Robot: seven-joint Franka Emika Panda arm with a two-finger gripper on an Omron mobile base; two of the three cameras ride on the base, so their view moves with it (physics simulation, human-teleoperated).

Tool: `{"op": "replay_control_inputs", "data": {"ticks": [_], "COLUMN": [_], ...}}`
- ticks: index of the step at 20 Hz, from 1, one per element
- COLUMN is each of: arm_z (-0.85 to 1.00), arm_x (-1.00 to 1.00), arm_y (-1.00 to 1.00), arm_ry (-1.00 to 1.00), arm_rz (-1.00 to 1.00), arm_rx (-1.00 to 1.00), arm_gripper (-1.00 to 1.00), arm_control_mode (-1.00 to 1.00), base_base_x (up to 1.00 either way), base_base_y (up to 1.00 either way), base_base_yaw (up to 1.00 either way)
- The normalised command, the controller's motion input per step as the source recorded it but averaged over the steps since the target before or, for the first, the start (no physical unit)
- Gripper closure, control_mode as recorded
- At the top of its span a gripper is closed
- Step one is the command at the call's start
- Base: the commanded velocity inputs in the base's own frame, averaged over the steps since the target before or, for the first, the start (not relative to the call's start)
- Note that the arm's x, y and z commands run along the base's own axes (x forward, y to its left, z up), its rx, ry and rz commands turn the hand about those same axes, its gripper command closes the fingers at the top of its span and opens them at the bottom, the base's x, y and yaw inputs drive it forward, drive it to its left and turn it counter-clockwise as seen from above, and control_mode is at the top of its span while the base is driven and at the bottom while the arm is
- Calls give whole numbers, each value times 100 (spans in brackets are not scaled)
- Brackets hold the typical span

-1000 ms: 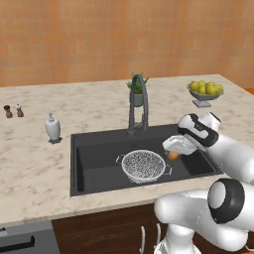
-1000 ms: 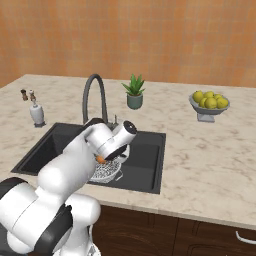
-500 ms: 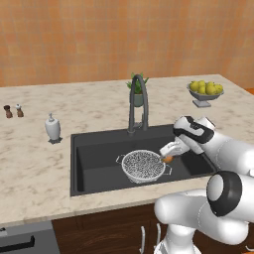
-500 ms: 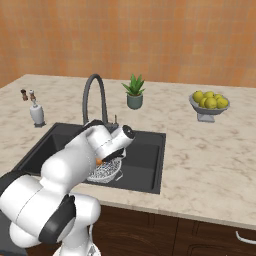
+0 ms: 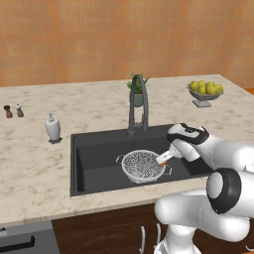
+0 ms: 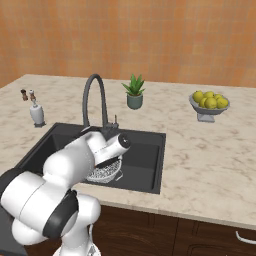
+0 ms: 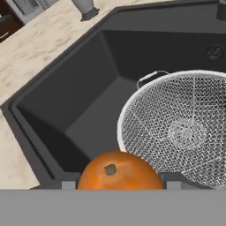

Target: Put the colander in the sink, put the tangerine in the colander, and turn on the sink faucet and pour water over the colander.

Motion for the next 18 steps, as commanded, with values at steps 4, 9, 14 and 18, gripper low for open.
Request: {"op": "replay_control_inputs", "data": {"ticks": [4, 9, 14, 18], "arm_z": [-27, -25, -16, -11], "arm_x": [35, 20, 19, 18], "arm_y": [0, 0, 12, 12], "arm_ry": [-5, -3, -2, -1], "arm_rz": [3, 2, 1, 0], "arm_rx": [0, 0, 0, 0], "arm_gripper": [100, 100, 100, 100], "arm_control_mode": [-100, -100, -100, -100], "base_base_x": [0, 0, 0, 0], "base_base_y": [0, 0, 0, 0], "base_base_yaw": [0, 0, 0, 0]}}
